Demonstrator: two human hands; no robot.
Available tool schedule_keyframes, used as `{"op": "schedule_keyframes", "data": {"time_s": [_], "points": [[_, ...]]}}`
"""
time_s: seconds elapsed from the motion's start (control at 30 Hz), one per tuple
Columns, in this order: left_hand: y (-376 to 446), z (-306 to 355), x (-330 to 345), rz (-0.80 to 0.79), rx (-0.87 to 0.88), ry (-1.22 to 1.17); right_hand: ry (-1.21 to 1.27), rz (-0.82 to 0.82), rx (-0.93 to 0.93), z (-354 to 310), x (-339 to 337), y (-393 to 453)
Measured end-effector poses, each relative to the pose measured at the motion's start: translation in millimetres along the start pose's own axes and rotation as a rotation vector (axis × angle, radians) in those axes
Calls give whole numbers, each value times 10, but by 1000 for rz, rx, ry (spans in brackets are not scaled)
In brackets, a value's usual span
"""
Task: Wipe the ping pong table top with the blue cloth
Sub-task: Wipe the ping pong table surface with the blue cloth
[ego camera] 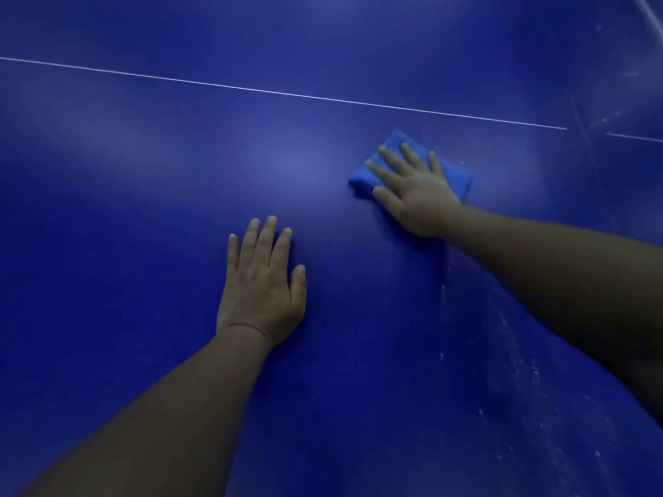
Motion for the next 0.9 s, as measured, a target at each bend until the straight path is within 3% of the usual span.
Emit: {"op": "schedule_keyframes", "data": {"time_s": [0.07,0.13,0.23,0.3,0.37,0.43,0.5,0.53,0.6,0.67,0.8,0.9], "points": [[12,12,30,-11,8,-11,47,30,143,138,-7,86],[21,5,48,-44,7,-16,33,74,158,-86,29,-149],[49,21,61,-70,8,-42,66,73,-178,-751,145,-797],[44,15,57,-77,2,-53,33,-11,-331,-733,166,-774],[50,19,53,-81,0,-57,8,-4,-191,-310,60,-280],[63,23,48,-85,-1,-56,35,4,111,192,-64,195],[66,23,49,-87,-2,-56,46,38,295,268,-55,306],[67,24,47,-84,0,-58,48,69,270,88,-29,246],[75,20,42,-76,6,-50,60,66,44,-452,50,-27],[84,19,48,-68,15,-41,43,39,-92,-571,86,-192],[101,18,50,-49,36,-26,47,33,338,95,64,41],[103,18,69,-59,41,1,82,79,351,-265,65,449]]}}
Point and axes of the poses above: each hand's wrist, its own y-axis towards the middle knuckle, its own x-axis out of the palm, z = x × y, the point moved 9 cm from there along y, towards the middle knuckle, and after that the axes turned 3 degrees about z, right-handed, at the moved point
